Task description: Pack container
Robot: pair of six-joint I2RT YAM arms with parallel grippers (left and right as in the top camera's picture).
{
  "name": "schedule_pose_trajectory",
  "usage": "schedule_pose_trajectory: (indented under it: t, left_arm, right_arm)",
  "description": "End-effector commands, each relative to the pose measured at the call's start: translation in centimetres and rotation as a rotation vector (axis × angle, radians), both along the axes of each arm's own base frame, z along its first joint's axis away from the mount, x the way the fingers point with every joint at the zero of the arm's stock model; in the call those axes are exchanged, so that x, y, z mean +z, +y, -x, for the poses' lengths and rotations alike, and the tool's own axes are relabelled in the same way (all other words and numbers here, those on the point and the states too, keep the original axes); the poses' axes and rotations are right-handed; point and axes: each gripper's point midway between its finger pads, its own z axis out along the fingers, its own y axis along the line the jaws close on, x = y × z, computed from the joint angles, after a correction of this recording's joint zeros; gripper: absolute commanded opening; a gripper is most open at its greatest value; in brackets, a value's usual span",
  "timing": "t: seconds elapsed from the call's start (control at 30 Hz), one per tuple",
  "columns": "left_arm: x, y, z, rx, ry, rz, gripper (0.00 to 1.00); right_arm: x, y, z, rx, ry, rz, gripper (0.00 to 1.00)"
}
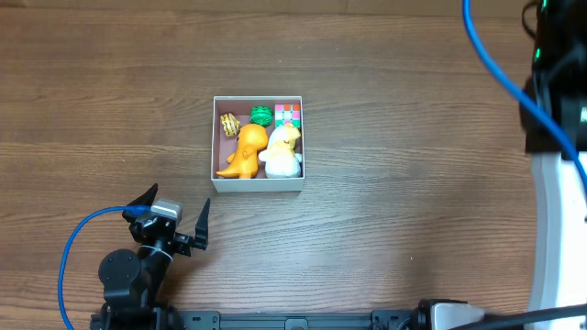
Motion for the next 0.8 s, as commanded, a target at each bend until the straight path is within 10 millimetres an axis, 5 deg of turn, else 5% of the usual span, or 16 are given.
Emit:
schedule_pose_trajectory:
  t: [0.0,0.43,0.77]
  left_arm:
    - [0.1,-0.1,0.0,-0.006,-0.015,-0.02,1.0]
    - [0.1,-0.1,0.0,-0.006,-0.015,-0.02,1.0]
    - [0.1,-0.1,0.0,-0.006,-0.015,-0.02,1.0]
  right_arm:
    - [-1.1,0.7,3.0,0.033,0.0,0.008,1.0]
    - [-6.7,3.9,13.7,0.217,-0.045,0.031,1.0]
    - [-11.5,6.9,19.5,0.39,-0.13,0.065,1.0]
